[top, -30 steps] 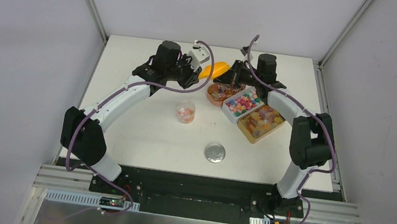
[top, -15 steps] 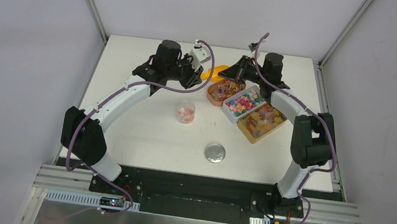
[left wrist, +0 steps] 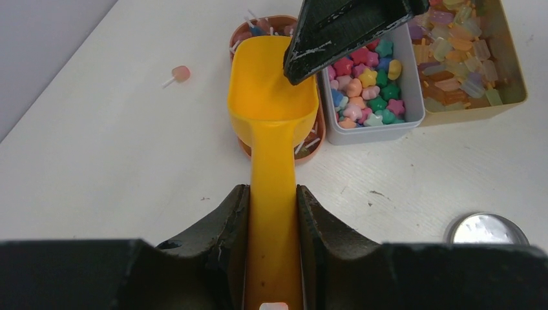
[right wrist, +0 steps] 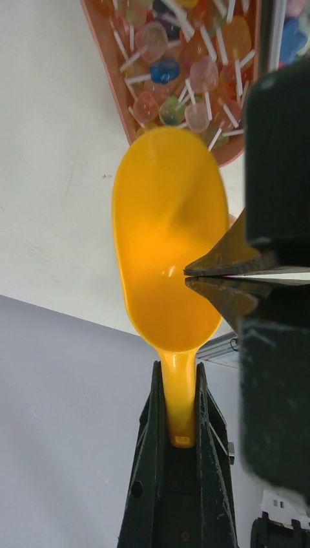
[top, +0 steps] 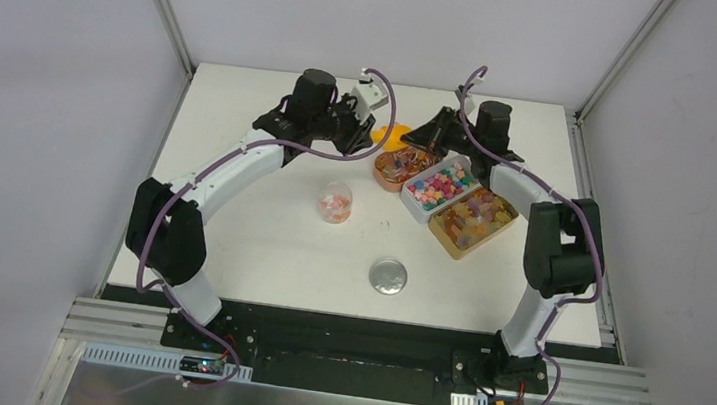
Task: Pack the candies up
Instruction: Adjust the spatula, then scoop the fake candies from the storage box.
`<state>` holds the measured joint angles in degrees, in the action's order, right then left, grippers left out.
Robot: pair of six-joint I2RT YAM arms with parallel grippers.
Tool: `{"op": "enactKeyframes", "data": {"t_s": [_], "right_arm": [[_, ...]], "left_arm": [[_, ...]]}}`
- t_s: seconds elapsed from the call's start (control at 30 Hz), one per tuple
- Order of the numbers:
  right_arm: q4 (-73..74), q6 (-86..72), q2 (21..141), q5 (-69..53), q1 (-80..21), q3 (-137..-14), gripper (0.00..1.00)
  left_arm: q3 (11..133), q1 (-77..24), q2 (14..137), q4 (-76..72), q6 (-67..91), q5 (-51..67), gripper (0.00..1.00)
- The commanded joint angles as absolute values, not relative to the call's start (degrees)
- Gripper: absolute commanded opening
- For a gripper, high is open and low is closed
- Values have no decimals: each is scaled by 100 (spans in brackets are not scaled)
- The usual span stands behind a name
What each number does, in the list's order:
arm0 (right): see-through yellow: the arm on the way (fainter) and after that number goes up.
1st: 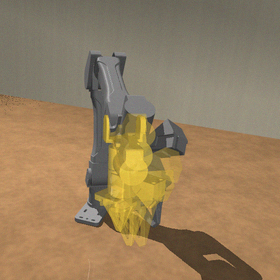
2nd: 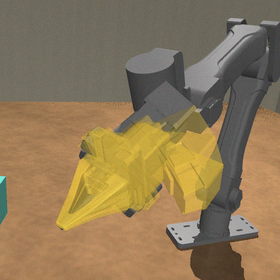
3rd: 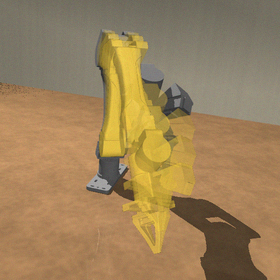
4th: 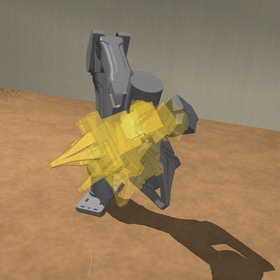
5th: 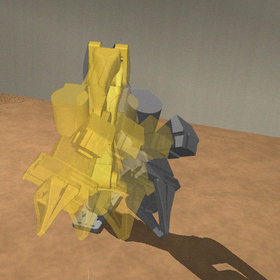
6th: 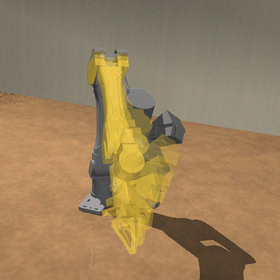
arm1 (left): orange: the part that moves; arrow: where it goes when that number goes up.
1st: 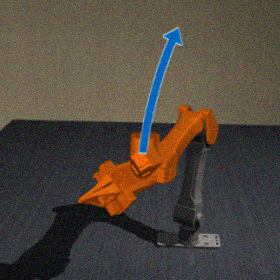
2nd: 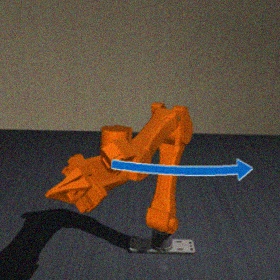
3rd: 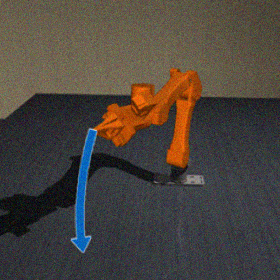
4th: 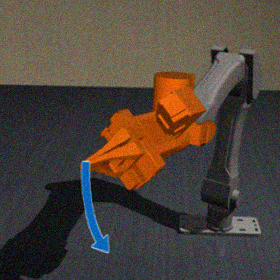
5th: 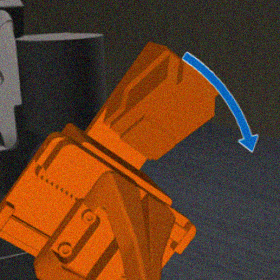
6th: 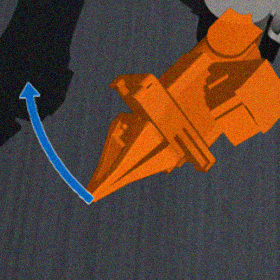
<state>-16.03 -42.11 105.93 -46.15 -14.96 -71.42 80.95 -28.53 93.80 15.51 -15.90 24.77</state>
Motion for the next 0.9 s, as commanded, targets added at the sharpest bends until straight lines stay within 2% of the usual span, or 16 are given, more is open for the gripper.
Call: {"op": "enactKeyframes", "data": {"t_s": [0.0, 0.17, 0.3, 0.47, 0.87], "right_arm": [[-1394, -3995, 10518, -4193, -1100, -7588, 4], [-371, -3063, 10578, -3568, -700, -8179, 22], [894, -2091, 10981, -2868, -579, -9022, 27], [1372, -1277, 11598, -3080, -455, -9709, 37], [2052, -499, 12335, -3354, -376, -10651, 39]], "left_arm": [[8428, -2883, 9467, 1128, -1853, 2205, 0], [8572, -2883, 9553, 1546, -2149, 1858, 0], [8791, -2883, 9719, 1842, -2279, 1841, 0], [9223, -2883, 10052, 2340, -2439, 1925, 0], [9418, -2892, 10369, 2542, -2944, 2119, 0]]}}
